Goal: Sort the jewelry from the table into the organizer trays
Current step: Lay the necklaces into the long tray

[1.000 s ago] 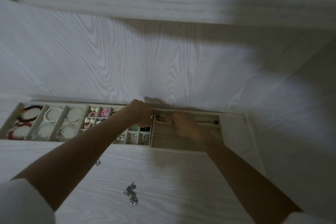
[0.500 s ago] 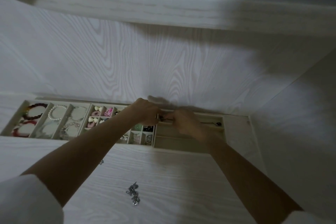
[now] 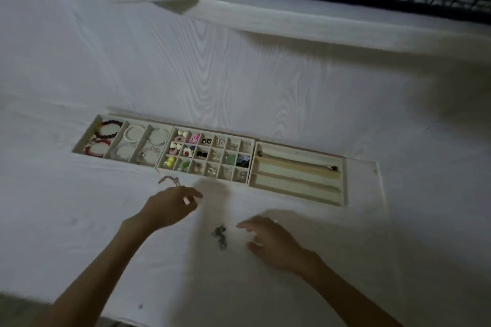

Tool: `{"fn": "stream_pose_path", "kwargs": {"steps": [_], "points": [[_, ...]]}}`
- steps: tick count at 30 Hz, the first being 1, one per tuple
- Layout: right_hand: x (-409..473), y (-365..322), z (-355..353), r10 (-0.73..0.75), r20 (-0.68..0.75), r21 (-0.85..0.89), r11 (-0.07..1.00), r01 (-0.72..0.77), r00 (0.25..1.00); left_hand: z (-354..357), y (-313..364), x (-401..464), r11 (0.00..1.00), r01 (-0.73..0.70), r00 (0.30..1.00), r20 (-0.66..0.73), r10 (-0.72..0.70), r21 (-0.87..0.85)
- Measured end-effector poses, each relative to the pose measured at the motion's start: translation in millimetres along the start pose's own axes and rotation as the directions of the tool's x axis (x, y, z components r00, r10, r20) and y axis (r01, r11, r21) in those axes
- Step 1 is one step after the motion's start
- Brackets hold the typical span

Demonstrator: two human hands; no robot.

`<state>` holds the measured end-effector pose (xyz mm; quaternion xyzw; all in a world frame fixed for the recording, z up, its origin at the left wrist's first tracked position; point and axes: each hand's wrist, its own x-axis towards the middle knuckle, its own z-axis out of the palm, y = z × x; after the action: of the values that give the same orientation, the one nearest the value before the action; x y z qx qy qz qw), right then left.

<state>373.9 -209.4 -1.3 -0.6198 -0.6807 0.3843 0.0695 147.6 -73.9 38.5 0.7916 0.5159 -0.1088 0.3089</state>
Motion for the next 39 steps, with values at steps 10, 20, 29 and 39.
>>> {"fn": "stream_pose_path", "kwargs": {"steps": [10,20,29,39], "points": [[15.3,-43.6,58.2,0.040,-0.225,-0.035,0.998,-0.049,0.974,83.3,-16.7,-48.5,0.947,-0.096,0.993,-0.093,0.070,-0.306],[1.8,-33.5,70.2,0.230,-0.431,0.187,0.969,-0.163,0.873,96.3,1.8,-50.4,0.952,-0.239,0.970,-0.084,0.226,-0.189],[-15.5,-26.4,57.0,0.247,-0.295,0.157,0.965,-0.209,0.923,93.4,29.7,-30.8,0.934,-0.353,0.933,0.054,0.355,-0.054],[-69.1,-18.3,-42.2,0.297,-0.326,0.400,0.903,-0.154,0.898,75.4,66.3,-16.7,0.896,-0.366,0.899,0.154,0.411,-0.252]]}}
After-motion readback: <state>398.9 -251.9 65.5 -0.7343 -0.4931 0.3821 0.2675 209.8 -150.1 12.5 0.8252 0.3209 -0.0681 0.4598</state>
